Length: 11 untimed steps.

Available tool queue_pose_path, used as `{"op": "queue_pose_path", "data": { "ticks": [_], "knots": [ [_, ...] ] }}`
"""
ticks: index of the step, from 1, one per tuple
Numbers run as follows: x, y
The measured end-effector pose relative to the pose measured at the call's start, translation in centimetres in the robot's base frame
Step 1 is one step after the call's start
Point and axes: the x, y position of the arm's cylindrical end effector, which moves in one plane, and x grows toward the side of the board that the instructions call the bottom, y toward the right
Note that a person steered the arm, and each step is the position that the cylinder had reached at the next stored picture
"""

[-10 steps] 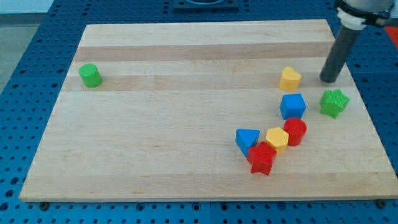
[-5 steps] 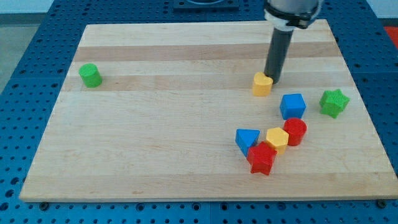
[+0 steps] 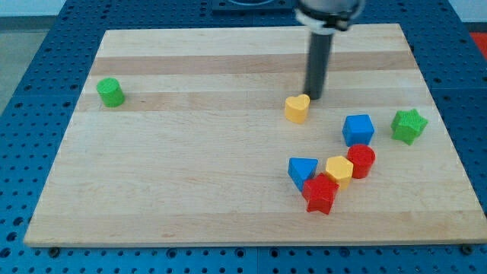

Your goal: Move the yellow heart to the bottom right of the green circle

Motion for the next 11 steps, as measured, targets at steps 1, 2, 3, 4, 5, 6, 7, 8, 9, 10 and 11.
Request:
{"op": "queue_pose_path", "data": {
  "ticks": [1, 2, 3, 4, 5, 6, 7, 8, 9, 10, 11],
  "knots": [
    [1.5, 1.4],
    [2.9, -0.4],
    [2.9, -1.6],
    [2.8, -2.0],
    [2.7, -4.2],
    [2.7, -7.4],
    [2.7, -10.7],
    [2.7, -12.0],
    [4.3, -8.1],
    [4.5, -5.9],
    [5.8, -7.9]
  ]
}}
